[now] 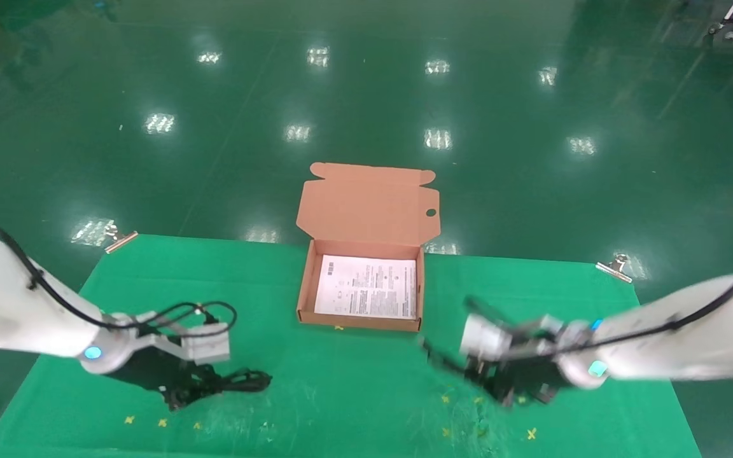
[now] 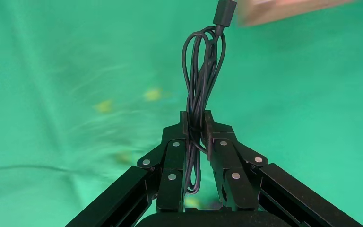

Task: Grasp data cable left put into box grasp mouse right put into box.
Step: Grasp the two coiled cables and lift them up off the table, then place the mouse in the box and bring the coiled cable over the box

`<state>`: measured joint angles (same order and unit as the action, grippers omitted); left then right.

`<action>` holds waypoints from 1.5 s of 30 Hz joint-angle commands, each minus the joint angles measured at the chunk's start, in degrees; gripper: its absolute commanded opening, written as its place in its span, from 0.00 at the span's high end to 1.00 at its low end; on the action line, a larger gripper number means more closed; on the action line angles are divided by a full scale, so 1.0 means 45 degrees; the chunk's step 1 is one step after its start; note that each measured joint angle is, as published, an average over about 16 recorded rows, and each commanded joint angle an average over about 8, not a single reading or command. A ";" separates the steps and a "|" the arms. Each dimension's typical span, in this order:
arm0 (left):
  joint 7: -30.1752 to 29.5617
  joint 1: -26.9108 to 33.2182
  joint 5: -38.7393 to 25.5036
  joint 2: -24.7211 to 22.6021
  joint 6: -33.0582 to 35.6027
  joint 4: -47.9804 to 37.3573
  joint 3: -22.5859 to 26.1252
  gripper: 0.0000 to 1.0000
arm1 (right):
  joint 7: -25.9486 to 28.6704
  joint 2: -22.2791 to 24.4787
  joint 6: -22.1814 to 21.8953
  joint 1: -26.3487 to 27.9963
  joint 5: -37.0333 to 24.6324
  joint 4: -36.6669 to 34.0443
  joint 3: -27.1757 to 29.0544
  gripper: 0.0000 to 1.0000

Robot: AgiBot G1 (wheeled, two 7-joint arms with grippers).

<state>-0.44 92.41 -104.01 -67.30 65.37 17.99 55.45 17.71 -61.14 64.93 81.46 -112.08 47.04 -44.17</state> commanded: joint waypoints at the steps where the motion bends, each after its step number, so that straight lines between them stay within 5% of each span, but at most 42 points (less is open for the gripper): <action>1: 0.0150 0.0137 0.0028 0.0190 0.0169 0.0211 -0.0017 1.00 | 0.0281 0.0417 0.0075 0.0197 0.0207 0.0396 0.0245 1.00; 11: -0.1218 0.1306 -0.0890 0.1378 -0.0202 0.4207 0.0068 1.00 | 0.1478 0.1234 -0.0654 0.2053 0.0056 0.2509 0.1238 1.00; 21: -0.3645 0.1609 -0.2883 0.1923 -0.1978 0.8382 0.0020 1.00 | 0.0146 -0.0782 -0.1968 0.3881 0.1017 0.1392 0.1846 1.00; 32: -0.5048 0.2030 -0.4327 0.1507 -0.3020 0.8866 -0.0133 1.00 | -0.2914 -0.3164 -0.3415 0.5334 0.2426 -0.2307 0.2407 1.00; 45: -0.5708 0.2316 -0.4912 0.1505 -0.3217 0.8759 -0.0260 1.00 | -0.4134 -0.3588 -0.3529 0.5543 0.3437 -0.3416 0.2389 1.00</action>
<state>-26.23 102.66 -126.24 -60.42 51.28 57.46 54.44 -0.54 -77.30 48.95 106.13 -96.79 31.86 -33.83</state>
